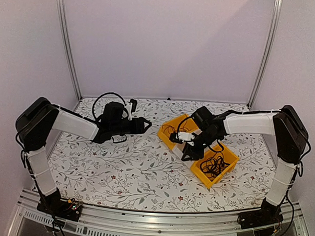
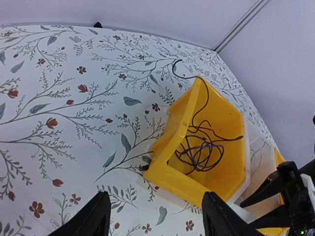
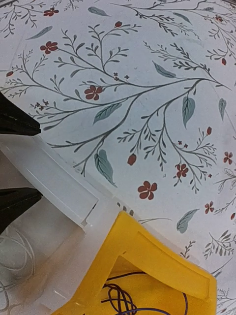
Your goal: Untangle the cables
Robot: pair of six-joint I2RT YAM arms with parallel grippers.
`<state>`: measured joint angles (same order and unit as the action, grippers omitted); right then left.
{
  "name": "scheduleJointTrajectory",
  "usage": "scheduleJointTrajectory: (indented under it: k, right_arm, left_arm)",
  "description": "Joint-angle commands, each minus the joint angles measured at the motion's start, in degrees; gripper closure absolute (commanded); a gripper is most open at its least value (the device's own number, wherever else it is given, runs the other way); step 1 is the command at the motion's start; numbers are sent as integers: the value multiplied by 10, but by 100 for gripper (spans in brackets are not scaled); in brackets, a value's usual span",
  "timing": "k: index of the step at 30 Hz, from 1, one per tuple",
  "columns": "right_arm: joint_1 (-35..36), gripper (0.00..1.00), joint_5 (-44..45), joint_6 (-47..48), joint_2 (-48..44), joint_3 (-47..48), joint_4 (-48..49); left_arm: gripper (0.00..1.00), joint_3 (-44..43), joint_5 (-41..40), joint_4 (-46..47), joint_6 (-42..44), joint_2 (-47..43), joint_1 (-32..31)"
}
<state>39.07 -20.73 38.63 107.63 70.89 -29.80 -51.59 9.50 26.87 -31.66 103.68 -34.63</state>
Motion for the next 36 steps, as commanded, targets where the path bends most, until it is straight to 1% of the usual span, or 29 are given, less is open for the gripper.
scheduleJointTrajectory:
  k: [1, 3, 6, 10, 12, 15, 17, 20, 22, 27, 29, 31, 34, 36]
  right_arm:
    - [8, 50, -30, 9, -53, -15, -42]
    - [8, 41, -32, 7, -99, -14, -46]
    - [8, 34, -39, 9, -150, -11, -64]
    - [-9, 32, -46, 10, -210, -17, -75]
    - [-43, 32, -64, 3, -237, -22, -68]
    - [-117, 32, -116, -17, -267, -30, -52]
    - [-155, 32, -136, -30, -282, -39, -39]
    - [-180, 31, -141, -42, -302, -63, -17]
    - [-191, 31, -147, -50, -320, -83, 0]
    - [-211, 31, -154, -59, -340, -120, 21]
    - [-214, 31, -155, -60, -345, -128, 26]
    - [-216, 31, -156, -62, -347, -133, 32]
    - [-219, 31, -159, -64, -348, -137, 37]
    - [-221, 31, -159, -65, -347, -137, 40]
  left_arm:
    - [36, -100, -1, 76, -29, 70, -16]
    - [36, -143, -6, 66, -52, 107, -17]
    - [38, -196, -10, 67, -77, 156, -17]
    - [42, -270, 6, 65, -84, 223, -22]
    - [42, -306, 5, 60, -77, 252, -27]
    - [43, -368, 5, 42, -72, 298, -33]
    - [43, -397, 6, 39, -75, 321, -35]
    - [44, -432, 9, 42, -80, 351, -36]
    - [47, -461, 9, 37, -83, 371, -37]
    - [64, -507, -9, 38, -92, 405, -37]
    - [73, -523, -10, 38, -92, 415, -38]
    - [84, -532, -12, 38, -91, 421, -38]
    - [98, -529, -29, 46, -65, 416, -43]
    - [100, -529, -32, 49, -52, 414, -44]
